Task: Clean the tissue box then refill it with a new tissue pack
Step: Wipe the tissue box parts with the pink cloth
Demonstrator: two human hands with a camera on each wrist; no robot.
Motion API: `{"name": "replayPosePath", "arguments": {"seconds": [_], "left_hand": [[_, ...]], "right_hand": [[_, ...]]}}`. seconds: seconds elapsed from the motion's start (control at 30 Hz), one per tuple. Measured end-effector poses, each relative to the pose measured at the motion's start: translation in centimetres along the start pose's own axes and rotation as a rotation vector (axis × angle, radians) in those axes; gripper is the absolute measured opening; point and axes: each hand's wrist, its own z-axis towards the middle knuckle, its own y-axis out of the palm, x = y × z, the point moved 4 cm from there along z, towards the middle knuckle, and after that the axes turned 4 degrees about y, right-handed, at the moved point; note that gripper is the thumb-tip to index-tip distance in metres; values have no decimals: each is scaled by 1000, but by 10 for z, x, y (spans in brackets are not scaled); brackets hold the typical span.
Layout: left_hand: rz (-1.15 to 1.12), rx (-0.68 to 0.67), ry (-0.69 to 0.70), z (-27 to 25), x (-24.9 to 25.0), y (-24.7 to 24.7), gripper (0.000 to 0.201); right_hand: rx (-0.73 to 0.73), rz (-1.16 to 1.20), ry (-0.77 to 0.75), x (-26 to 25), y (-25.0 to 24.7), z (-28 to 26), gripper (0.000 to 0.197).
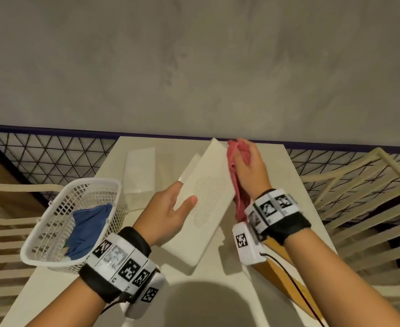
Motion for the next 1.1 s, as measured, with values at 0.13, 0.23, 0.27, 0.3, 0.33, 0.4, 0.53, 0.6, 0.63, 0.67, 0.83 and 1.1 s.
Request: {"name": "replayPosePath", "arguments": {"seconds": [0.13,0.23,0.27,0.3,0.33,0.4,0.53,0.6,0.63,0.67,0.83,1.1], "left_hand": [[-52,56,3,-11,-1,-4,7],[-141,83,-48,-3,1,-6,23],[-169,53,-65,4,4,-5,27],[-221,21,-69,13,8,-3,37],[-295,-5,-66,20,13,-1,46],[-430,-11,-66,29,20,1,57],[-558,-38,-117,26,12,4,60],[-545,-90,-113,22,10,9,61],[-537,-111,-104,19,11,11,60],[-529,-136,-94,17,13,14,60],[-481,-180,-46,15,20,21,58],[-521,-113,-31,10,25,10,59]], "right_hand": [[-129,278,271,-10,-20,8,16],[-183,202,34,-44,-27,-4,13],[-201,142,-59,-55,-24,-13,17],[-212,45,-172,-62,-18,-23,21],[-222,-70,-298,-66,-10,-34,22],[-200,-217,-472,-59,1,-48,26],[-254,-312,-450,-30,4,-58,34],[-222,-486,-405,-17,4,-62,46],[-172,-557,-354,-14,3,-61,52],[-118,-598,-303,-14,2,-60,55],[-208,-507,-369,-38,26,-77,49],[-142,-394,-271,-30,18,-19,34]]}}
